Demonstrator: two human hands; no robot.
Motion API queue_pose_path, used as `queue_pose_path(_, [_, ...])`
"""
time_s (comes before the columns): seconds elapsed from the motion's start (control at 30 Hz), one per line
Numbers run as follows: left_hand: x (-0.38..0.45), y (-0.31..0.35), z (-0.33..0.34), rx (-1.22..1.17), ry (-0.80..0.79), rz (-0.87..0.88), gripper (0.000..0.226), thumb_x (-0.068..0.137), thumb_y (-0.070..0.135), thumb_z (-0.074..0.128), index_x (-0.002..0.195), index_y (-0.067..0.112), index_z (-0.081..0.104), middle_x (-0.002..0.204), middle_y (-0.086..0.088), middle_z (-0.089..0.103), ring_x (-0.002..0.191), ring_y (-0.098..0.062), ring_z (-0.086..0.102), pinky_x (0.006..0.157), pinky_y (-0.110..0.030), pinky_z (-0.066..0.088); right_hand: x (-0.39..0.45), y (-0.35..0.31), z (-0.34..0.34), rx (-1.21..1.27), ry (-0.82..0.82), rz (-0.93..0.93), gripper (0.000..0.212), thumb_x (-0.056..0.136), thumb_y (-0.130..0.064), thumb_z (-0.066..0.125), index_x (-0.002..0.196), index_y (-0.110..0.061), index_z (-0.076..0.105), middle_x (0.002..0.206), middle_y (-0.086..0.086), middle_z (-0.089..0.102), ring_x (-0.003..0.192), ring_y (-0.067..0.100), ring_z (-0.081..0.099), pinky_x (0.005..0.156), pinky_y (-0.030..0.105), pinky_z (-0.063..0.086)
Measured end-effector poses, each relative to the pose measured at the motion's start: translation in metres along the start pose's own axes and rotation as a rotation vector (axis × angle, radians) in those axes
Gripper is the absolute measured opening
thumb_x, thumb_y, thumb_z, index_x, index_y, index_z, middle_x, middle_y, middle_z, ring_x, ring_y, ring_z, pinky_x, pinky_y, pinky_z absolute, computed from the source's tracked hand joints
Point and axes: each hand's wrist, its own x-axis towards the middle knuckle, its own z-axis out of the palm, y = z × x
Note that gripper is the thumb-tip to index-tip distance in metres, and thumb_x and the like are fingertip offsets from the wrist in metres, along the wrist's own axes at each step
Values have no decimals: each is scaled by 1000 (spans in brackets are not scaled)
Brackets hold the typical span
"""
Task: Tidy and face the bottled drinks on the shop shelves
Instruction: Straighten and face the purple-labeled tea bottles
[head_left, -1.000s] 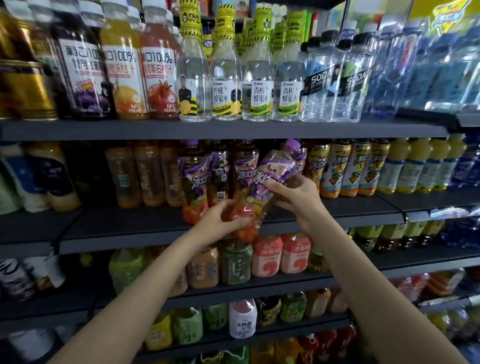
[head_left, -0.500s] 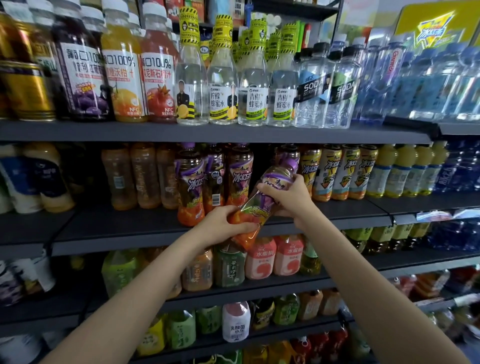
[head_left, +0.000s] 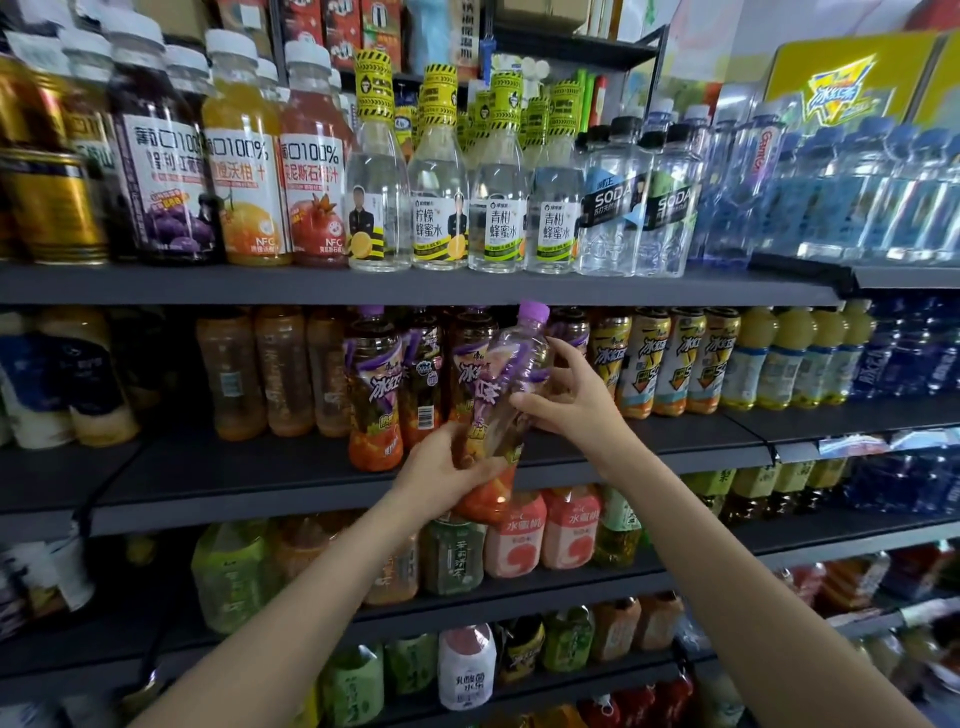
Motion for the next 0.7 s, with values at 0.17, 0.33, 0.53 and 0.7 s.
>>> queue_pose_path(0.17, [-1,-4,20,515,365,227,61,72,34,78,115,6,45,114,-7,48,109,-22,46,90,-29,40,-2,0,23,23,267,19,89,59,-41,87,131,-24,38,119,-4,59,112,15,57,97,40,49])
queue_pose_path(0.33, [13,6,-5,147,67,105,65,71,30,79,124,16,44,117,7,47,108,-9,48,92,-24,41,-2,-10,4,117,82,-127,73,58,-14,89,121,-20,52,109,1,67,100,14,66,89,33,53])
queue_pose_path(0.53, [16,6,-6,-82,-99,34,55,73,27,77,120,19,50,115,4,59,109,-13,56,89,-25,47,1,-15,-5,216,-11,-65,70,63,-19,86,123,-18,50,117,9,65,109,25,63,93,41,52])
queue_pose_path(0.7, [16,8,13,98,170,-47,59,74,36,76,119,16,45,105,9,50,100,-7,48,78,-21,39,-6,-12,13,-261,172,22,83,69,-39,81,134,-13,36,113,-8,52,107,11,53,94,28,46])
